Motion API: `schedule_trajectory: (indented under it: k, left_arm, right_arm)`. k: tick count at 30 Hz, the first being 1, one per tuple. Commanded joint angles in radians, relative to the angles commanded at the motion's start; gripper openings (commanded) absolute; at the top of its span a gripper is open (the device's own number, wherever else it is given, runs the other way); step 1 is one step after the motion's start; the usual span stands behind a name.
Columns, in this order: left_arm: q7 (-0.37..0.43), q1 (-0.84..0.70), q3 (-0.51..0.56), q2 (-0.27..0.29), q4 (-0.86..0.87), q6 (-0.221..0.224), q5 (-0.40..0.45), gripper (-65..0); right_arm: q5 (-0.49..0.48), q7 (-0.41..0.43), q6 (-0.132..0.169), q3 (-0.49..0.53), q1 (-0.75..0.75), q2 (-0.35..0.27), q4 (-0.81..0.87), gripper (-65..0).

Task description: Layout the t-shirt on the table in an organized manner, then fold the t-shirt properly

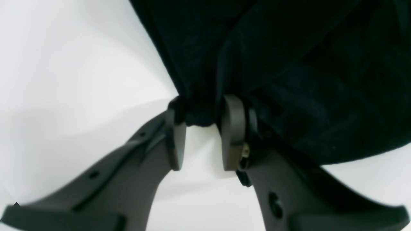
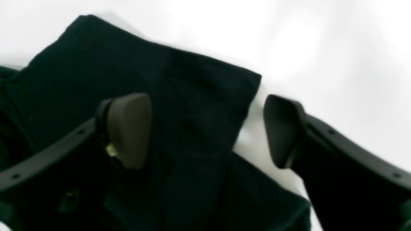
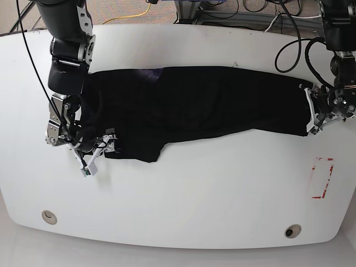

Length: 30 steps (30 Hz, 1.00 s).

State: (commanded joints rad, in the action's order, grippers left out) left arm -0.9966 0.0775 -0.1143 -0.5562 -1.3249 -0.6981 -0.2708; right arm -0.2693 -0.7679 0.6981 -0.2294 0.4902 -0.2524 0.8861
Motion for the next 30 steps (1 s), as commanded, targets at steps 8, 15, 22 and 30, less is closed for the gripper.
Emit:
schedule_trajectory:
  k: [8,15,22,30]
  left_arm:
    - [0.000,0.000,0.000,0.000,0.000,0.000,0.000,-47.9]
    - [0.002,-0.003,0.000,0.000,0.000,0.000,0.000,-47.9]
    - [0.002,-0.005,0.000,0.000,0.000,0.000,0.000,-47.9]
    - [0.002,-0.005,0.000,0.000,0.002,0.000,0.003,-47.9]
  right_arm:
    - [0.005,-0.003,0.000,0.000,0.000,0.018,-0.003,-30.3]
    - [0.005,-0.003,0.000,0.000,0.005,0.020,-0.003,-60.1]
    - [0.000,-0.025,0.000,0.002,0.009,0.020,0.020,-65.0]
    - [-0.002,-0.249,0.000,0.000,-0.058,0.068,0.333,-65.0]
